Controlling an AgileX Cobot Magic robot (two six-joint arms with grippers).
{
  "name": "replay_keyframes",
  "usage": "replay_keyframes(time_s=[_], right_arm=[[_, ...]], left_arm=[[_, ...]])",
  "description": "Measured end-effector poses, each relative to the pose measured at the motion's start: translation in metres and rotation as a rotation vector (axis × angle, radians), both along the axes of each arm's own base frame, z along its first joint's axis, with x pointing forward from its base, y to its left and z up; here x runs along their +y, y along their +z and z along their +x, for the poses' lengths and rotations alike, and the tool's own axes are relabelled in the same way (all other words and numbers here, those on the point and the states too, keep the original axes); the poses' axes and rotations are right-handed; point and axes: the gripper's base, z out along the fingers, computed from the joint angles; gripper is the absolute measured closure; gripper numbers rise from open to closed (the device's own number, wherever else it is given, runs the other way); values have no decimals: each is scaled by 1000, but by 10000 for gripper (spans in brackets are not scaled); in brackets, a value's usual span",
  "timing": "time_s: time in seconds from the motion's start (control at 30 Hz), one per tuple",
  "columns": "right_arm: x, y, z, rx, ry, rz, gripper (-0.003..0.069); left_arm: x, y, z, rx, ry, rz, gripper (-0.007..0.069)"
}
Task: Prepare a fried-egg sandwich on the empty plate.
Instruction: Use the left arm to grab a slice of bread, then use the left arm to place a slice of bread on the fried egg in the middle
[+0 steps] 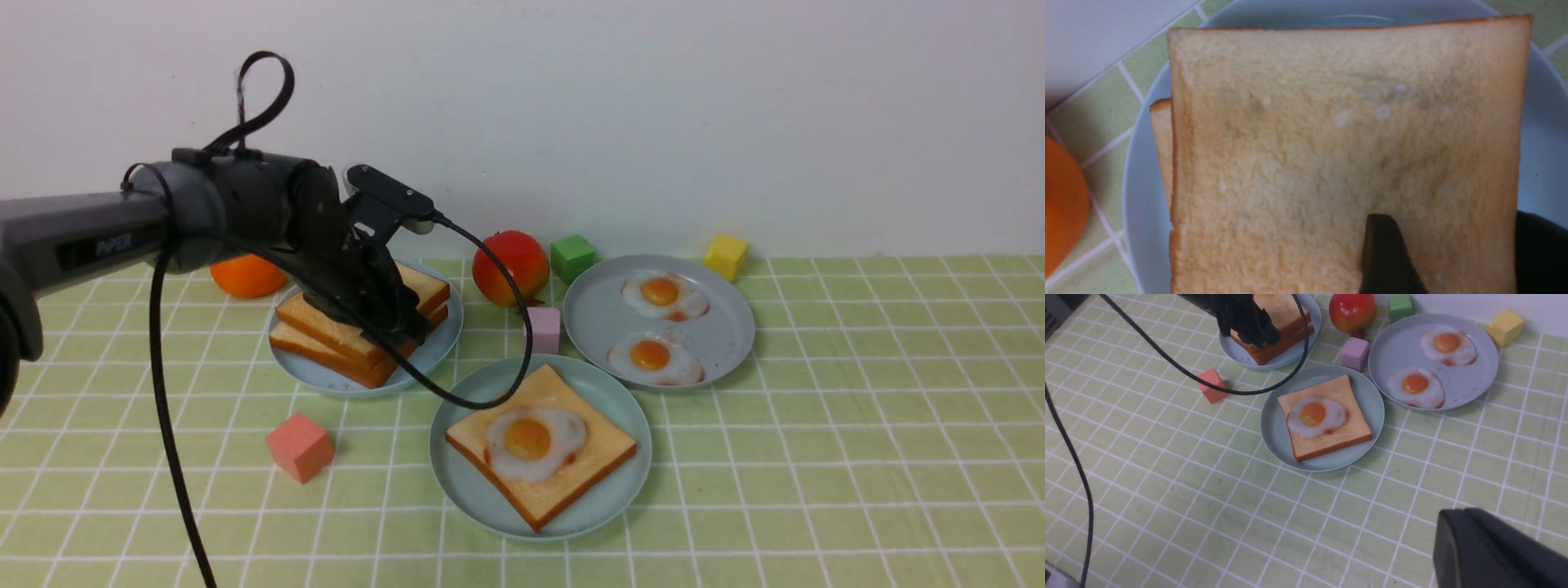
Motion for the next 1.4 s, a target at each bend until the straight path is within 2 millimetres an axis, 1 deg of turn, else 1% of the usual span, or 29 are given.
replay_keyframes(time_s=[0.07, 0.1, 0.13, 0.2, 0.33, 0.43, 0.5, 0.53, 0.6, 0.67, 0.7, 0.73, 0.77, 0.8, 0.83, 0.93, 1.03, 1.07, 1.1, 1.13, 1.17, 1.2, 1.23, 1.27, 1.4], right_arm=[[1, 0, 0, 2, 4, 7, 645], [1, 0, -1, 4, 7, 12, 643], [1, 0, -1, 4, 8, 13, 643], [1, 0, -1, 5, 8, 13, 641], [1, 0, -1, 7, 10, 15, 638], [1, 0, -1, 8, 10, 15, 637], [2, 0, -1, 9, 13, 19, 634], [2, 0, -1, 10, 14, 21, 633], [2, 0, -1, 10, 14, 22, 631], [2, 0, -1, 12, 17, 26, 630], [2, 0, -1, 12, 17, 26, 630], [3, 0, -2, 14, 19, 29, 629], [3, 0, -2, 14, 19, 29, 628], [3, 0, -2, 14, 19, 29, 628], [3, 0, -2, 14, 19, 29, 628], [1, 1, -3, 2, 11, 19, 624], [-2, 2, -6, -16, 0, 5, 622], [-5, 2, -9, -32, -11, -13, 620], [-5, 2, -10, -31, -11, -13, 620], [-9, 2, -15, -44, -19, -28, 620], [-9, 2, -15, -44, -19, -29, 620], [-11, 2, -18, -48, -22, -36, 619], [-13, 2, -24, -53, -24, -44, 617], [-15, 2, -27, -57, -25, -47, 617], [-19, 2, -38, -65, -26, -55, 616]], left_arm=[[0, 0, 0, 5, 6, -3, 286], [0, 0, 0, 8, 9, -4, 318], [0, 0, 0, 9, 9, -4, 318], [0, 0, 0, 11, 11, -5, 349], [0, 1, 0, 13, 11, -4, 365], [0, 5, -1, 9, 12, -7, 386], [1, 16, -5, 2, 11, -10, 481], [1, 19, -6, -2, 11, -11, 510], [2, 34, -10, -30, 10, -18, 590], [3, 51, -15, -57, 10, -25, 600], [4, 53, -15, -60, 10, -26, 599], [5, 67, -19, -83, 9, -32, 599], [5, 73, -22, -94, 9, -35, 599], [6, 73, -22, -92, 9, -35, 599], [6, 80, -25, -96, 10, -37, 599], [5, 90, -33, -85, 3, -35, 599], [-1, 98, -42, -78, -14, -33, 599], [-13, 104, -54, -81, -38, -41, 599], [-15, 104, -55, -81, -43, -42, 599], [-34, 107, -73, -75, -98, -47, 599], [-36, 107, -76, -75, -106, -47, 599], [-46, 106, -84, -69, -131, -51, 599], [-68, 100, -102, -40, -185, -57, 599], [-80, 96, -111, -21, -207, -63, 599], [-114, 77, -130, 32, -272, -50, 599]])
